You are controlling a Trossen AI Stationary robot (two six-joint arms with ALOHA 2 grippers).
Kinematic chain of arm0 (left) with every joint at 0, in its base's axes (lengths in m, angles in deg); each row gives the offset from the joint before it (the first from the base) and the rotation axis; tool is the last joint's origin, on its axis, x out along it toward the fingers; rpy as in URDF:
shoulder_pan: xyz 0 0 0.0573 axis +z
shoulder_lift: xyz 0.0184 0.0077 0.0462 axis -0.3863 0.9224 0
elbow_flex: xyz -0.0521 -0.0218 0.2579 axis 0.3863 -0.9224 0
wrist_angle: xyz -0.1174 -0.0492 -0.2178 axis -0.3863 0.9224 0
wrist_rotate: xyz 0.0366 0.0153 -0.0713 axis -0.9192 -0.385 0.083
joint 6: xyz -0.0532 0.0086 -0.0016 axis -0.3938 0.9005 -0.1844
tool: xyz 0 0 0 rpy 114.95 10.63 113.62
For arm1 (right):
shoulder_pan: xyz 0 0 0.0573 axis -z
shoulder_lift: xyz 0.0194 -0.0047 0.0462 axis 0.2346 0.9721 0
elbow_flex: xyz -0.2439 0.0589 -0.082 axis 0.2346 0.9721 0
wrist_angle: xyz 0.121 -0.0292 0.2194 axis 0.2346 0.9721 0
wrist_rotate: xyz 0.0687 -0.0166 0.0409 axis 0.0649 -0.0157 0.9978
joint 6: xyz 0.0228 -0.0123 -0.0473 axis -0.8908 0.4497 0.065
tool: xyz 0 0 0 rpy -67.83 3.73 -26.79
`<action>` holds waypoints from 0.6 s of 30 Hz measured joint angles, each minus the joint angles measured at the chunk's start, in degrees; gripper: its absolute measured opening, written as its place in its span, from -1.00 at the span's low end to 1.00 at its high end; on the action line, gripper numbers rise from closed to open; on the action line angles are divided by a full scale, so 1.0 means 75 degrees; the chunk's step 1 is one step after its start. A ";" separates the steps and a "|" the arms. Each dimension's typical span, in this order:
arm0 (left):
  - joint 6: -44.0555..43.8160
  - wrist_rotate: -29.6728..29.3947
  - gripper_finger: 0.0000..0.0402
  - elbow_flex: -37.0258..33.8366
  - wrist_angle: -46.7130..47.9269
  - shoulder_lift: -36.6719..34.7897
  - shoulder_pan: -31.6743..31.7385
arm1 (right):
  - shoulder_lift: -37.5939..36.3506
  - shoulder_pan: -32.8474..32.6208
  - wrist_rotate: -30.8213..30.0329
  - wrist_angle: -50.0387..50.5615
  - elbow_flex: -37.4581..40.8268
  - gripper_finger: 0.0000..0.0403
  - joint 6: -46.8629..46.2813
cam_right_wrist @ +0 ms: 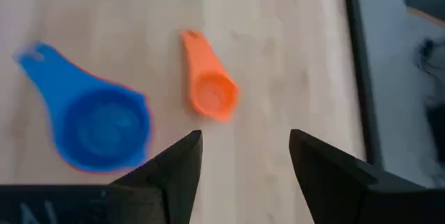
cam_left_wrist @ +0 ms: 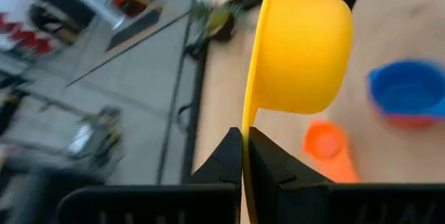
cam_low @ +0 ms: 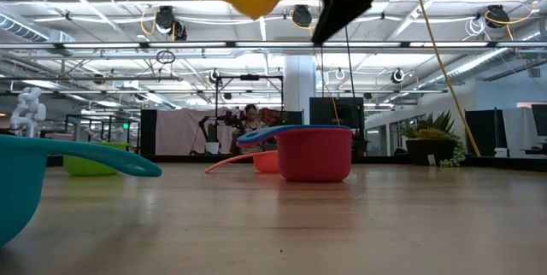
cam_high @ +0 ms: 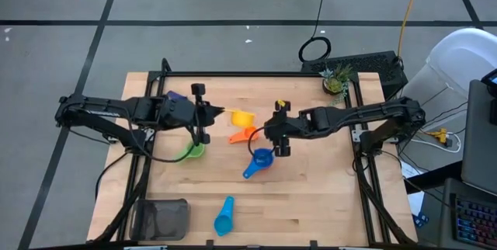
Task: Nest measuring cups in basket
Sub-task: Stack the yellow measuring cup on top of the blue measuring cup
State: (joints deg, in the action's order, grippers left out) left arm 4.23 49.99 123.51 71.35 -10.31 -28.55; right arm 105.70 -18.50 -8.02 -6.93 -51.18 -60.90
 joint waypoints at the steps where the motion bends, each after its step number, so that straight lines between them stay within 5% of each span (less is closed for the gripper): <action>1: 0.0000 -0.0311 -0.97 0.0000 0.0079 0.0000 -0.0082 | -0.0063 0.0003 -0.0136 0.0064 0.0003 0.03 -0.0009; 9: 0.0830 -0.2229 -0.97 0.0000 0.0088 0.0339 -0.1046 | -0.0933 0.0213 -0.0076 -0.1457 0.0000 0.03 -0.0200; 14: 0.1250 -0.3510 -0.97 -0.0003 -0.0082 0.1174 -0.1421 | -0.1183 0.0210 0.1606 -0.3283 -0.0035 0.03 -0.0796; 18: 0.1946 -0.4386 -0.97 -0.0003 -0.0845 0.1748 -0.1712 | -0.1007 0.0208 0.2072 -0.3114 -0.0017 0.03 -0.1006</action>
State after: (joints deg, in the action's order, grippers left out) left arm 18.83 17.09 123.49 65.01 2.80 -41.39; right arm 98.15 -16.94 7.52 -30.28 -51.31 -68.44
